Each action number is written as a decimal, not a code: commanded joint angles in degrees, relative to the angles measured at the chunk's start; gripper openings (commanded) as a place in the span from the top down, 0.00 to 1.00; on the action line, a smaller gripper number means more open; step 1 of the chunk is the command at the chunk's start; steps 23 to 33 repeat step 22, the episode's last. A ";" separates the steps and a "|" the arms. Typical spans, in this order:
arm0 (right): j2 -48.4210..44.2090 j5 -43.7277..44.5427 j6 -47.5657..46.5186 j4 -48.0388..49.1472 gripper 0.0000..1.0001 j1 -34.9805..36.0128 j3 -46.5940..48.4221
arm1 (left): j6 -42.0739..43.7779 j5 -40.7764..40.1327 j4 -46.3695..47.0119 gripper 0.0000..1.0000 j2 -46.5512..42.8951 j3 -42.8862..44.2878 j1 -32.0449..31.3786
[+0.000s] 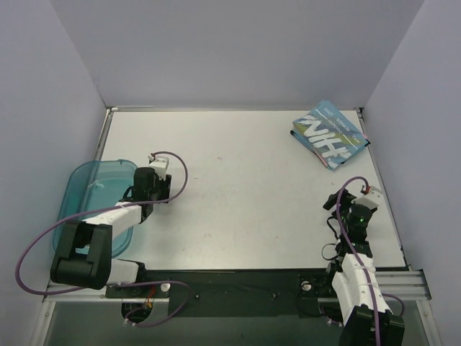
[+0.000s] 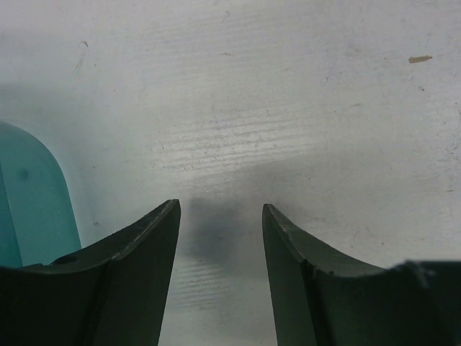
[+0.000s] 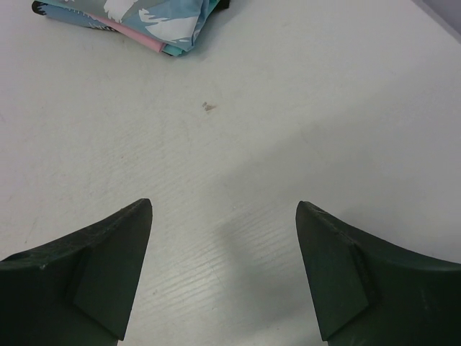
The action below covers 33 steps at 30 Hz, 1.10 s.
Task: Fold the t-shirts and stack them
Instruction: Put the neatly folded tshirt into the corner of the board with the right arm
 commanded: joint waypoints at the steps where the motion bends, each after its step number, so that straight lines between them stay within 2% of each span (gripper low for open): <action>1: -0.78 1.10 -0.55 3.50 0.24 0.31 -1.05 | -1.03 -1.00 5.47 0.41 -1.36 0.25 0.25; 18: -1.04 1.63 -0.38 3.24 0.24 0.31 -1.05 | 0.11 -1.09 6.07 0.41 -0.83 -0.62 0.33; 22: -1.21 1.63 -0.29 3.24 0.24 0.31 -1.14 | -1.55 -5.03 7.67 0.40 -0.92 -1.07 0.42; 33: -1.21 1.63 -0.29 3.24 0.24 0.31 -1.14 | -1.55 -5.03 7.67 0.40 -0.92 -1.07 0.42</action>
